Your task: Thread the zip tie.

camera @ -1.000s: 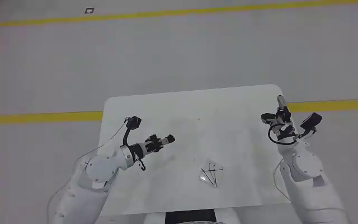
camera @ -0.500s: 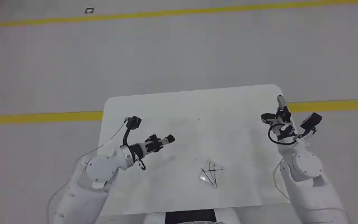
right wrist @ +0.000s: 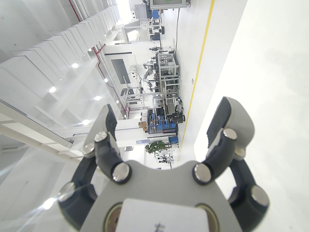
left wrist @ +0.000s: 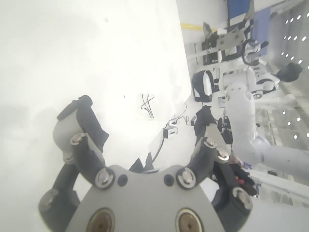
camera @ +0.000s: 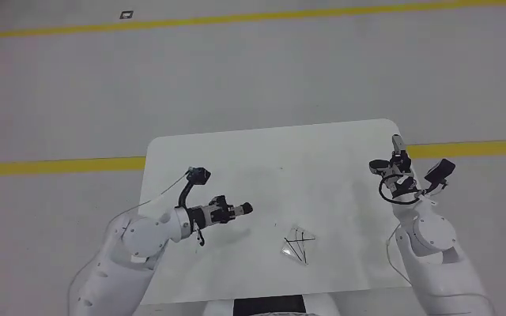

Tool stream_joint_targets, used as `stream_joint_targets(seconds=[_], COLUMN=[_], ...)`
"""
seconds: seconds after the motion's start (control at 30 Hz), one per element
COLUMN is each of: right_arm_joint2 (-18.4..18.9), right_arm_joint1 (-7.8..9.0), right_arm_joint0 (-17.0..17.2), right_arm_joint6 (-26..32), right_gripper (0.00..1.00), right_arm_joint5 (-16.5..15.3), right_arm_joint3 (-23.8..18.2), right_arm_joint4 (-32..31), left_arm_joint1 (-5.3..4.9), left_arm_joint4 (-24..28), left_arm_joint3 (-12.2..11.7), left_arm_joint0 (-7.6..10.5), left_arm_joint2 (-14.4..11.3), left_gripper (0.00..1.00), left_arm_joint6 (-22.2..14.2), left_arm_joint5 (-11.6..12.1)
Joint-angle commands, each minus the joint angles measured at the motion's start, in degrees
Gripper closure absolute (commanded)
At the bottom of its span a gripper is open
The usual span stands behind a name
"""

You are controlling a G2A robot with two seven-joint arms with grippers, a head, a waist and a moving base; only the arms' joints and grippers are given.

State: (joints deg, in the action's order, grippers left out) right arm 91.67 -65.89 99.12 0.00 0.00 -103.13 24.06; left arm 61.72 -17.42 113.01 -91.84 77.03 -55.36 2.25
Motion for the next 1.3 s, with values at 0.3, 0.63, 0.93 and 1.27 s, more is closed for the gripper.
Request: stream_joint_targets(seconds=[0.3, 0.63, 0.93, 1.27], right_arm_joint2=[0.0, 0.0, 0.0, 0.0], right_arm_joint1=[0.0, 0.0, 0.0, 0.0], right_arm_joint0=[0.0, 0.0, 0.0, 0.0], right_arm_joint6=[0.0, 0.0, 0.0, 0.0], right_gripper=[0.0, 0.0, 0.0, 0.0], right_arm_joint5=[0.0, 0.0, 0.0, 0.0], right_arm_joint3=[0.0, 0.0, 0.0, 0.0], right_arm_joint4=[0.0, 0.0, 0.0, 0.0], left_arm_joint1=[-0.64, -0.64, -0.82, 1.32], left_arm_joint4=[-7.7, -7.7, -13.3, -19.8], left_arm_joint3=[0.3, 0.3, 2.7, -2.4], left_arm_joint0=[4.59, 4.59, 7.0, 24.91], left_arm_joint2=[-6.6, -6.6, -8.9, -25.4], left_gripper=[0.0, 0.0, 0.0, 0.0], left_arm_joint6=[-10.9, -10.9, -14.1, -20.3], left_arm_joint5=[2.6, 2.6, 6.0, 11.2])
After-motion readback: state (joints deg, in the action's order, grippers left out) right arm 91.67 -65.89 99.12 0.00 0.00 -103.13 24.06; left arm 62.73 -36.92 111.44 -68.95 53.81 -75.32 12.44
